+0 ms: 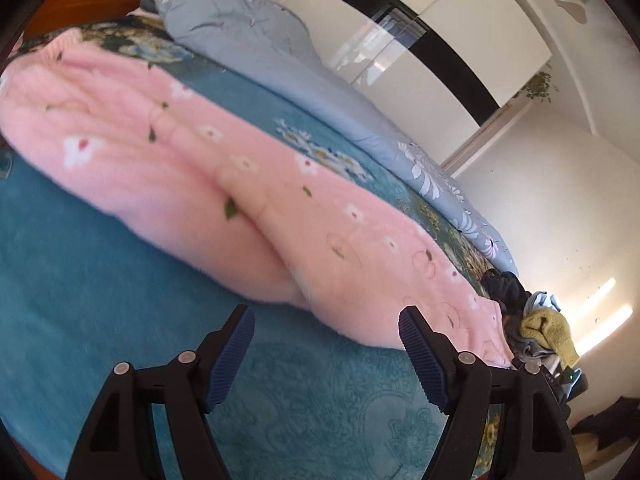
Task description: Fold clothes
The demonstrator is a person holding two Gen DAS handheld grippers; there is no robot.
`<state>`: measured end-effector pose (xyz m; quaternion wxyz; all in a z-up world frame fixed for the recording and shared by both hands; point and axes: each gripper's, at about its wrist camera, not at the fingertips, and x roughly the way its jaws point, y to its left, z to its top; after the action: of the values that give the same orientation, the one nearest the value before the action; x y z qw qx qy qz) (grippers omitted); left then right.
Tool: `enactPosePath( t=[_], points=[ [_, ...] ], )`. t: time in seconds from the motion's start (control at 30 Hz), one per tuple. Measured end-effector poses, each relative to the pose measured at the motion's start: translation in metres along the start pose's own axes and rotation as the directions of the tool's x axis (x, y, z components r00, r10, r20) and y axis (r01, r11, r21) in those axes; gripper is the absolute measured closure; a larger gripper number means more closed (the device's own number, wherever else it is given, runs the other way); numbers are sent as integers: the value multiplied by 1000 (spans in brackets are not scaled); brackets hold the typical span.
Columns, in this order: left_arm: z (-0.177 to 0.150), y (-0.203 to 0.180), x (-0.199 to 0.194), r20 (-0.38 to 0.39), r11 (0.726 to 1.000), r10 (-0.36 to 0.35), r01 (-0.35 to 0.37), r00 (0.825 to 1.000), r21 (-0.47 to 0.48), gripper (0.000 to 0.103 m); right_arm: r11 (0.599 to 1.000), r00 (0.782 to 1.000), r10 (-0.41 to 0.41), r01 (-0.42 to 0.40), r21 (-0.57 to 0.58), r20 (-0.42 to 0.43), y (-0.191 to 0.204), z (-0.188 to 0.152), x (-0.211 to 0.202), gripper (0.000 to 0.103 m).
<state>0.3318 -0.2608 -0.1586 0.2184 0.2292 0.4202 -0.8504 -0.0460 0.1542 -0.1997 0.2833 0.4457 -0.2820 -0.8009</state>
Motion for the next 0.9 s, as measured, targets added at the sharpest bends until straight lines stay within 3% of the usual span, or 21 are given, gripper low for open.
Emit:
enactPosePath(
  t=[0.1,0.23,0.3,0.33,0.47,0.57,0.67,0.8,0.9],
  points=[
    [-3,-1,0,-16,999,-10,9,1000,-34,25,1000,1000,23,-23,19,6,5,2,7,38],
    [-8,-12,-6,-18,1000,0,0,1000,-2,25,999,999,39,-39,19,33,14,4,22,40],
    [-8,-12,-8,-24,1000,6,-6,1000,7,25,1000,999,26,-26,0,30,20,5,29,69],
    [-9,-12,-9,-27,1000,9,-9,1000,11,25,1000,1000,11,-10,-16,20,23,5,33,91],
    [-7,-5,-16,-24,999,33,-33,999,17,25,995,995,-42,50,-86,91,26,22,13,92],
    [-6,12,-25,-7,998,54,-54,998,-16,25,997,995,-65,69,-39,76,13,29,13,92],
    [-8,29,-26,-10,995,52,-53,999,-78,25,988,989,-127,132,-76,73,26,22,16,92],
    [-12,44,-30,0,992,67,-67,998,-107,25,947,971,-140,188,-260,192,93,14,-7,92],
    [-14,55,-35,12,990,68,-66,998,-126,25,847,963,-87,207,-490,256,180,-11,-14,91]
  ],
)
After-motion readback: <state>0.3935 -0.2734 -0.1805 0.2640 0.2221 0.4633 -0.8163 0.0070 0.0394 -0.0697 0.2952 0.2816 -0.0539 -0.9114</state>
